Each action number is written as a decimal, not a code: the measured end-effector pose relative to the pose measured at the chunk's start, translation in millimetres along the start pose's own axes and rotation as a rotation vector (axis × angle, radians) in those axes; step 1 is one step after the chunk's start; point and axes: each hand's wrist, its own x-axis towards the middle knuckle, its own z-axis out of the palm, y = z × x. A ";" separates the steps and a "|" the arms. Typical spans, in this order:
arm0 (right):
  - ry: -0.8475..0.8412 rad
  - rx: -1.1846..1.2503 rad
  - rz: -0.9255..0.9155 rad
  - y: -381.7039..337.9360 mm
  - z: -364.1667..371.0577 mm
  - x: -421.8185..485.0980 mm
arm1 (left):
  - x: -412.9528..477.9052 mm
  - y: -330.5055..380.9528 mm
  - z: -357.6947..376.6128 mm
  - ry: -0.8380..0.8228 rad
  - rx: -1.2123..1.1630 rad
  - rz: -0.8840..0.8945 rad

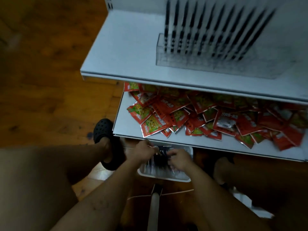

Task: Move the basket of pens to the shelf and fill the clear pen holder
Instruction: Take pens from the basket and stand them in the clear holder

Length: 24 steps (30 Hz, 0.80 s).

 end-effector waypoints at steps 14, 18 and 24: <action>0.508 -0.089 -0.484 -98.3 -110.8 -137.7 | -98.9 133.2 -95.2 0.218 0.404 0.456; 0.571 0.086 -0.584 -118.2 -138.6 -166.4 | -109.7 161.5 -106.0 0.333 0.353 0.552; 0.902 0.139 -0.756 -146.7 -183.8 -179.7 | -97.6 192.0 -106.2 0.648 0.346 0.636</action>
